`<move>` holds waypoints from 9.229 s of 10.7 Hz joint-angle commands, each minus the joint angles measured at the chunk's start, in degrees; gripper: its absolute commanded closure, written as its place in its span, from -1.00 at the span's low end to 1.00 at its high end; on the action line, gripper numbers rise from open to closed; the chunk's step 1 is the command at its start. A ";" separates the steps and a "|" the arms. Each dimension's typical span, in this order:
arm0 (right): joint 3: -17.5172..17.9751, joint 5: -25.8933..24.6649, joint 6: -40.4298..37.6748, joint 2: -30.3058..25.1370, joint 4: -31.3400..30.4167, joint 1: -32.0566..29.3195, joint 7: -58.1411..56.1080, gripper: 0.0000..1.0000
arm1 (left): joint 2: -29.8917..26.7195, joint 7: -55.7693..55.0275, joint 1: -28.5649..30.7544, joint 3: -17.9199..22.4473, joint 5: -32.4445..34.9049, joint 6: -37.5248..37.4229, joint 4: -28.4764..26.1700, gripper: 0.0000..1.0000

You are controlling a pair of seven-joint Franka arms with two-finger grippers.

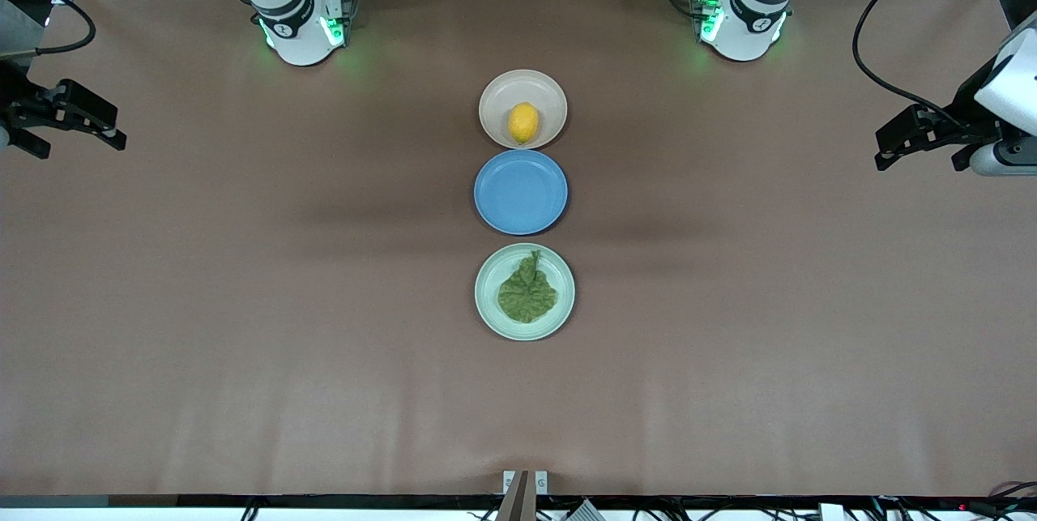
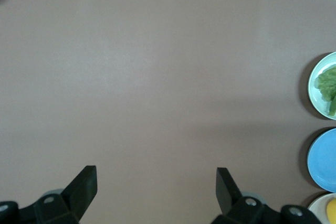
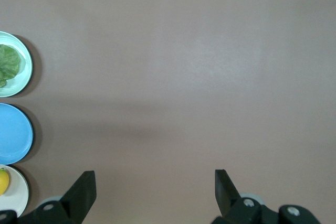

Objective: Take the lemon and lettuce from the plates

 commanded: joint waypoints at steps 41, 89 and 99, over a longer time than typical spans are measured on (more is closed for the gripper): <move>0.39 20.91 48.69 16.54 -36.75 52.64 59.69 -1.00 | 48.63 -22.51 -41.73 8.08 -3.02 65.43 2.12 1.00; -21.76 13.44 48.01 30.70 -27.17 18.82 -17.12 -0.95 | 17.61 5.70 -8.42 11.43 -8.03 15.61 2.74 -1.00; -17.29 12.30 34.23 20.35 -24.97 14.62 -16.33 -1.00 | 4.33 -2.82 -4.49 2.40 -3.02 3.04 2.30 -1.00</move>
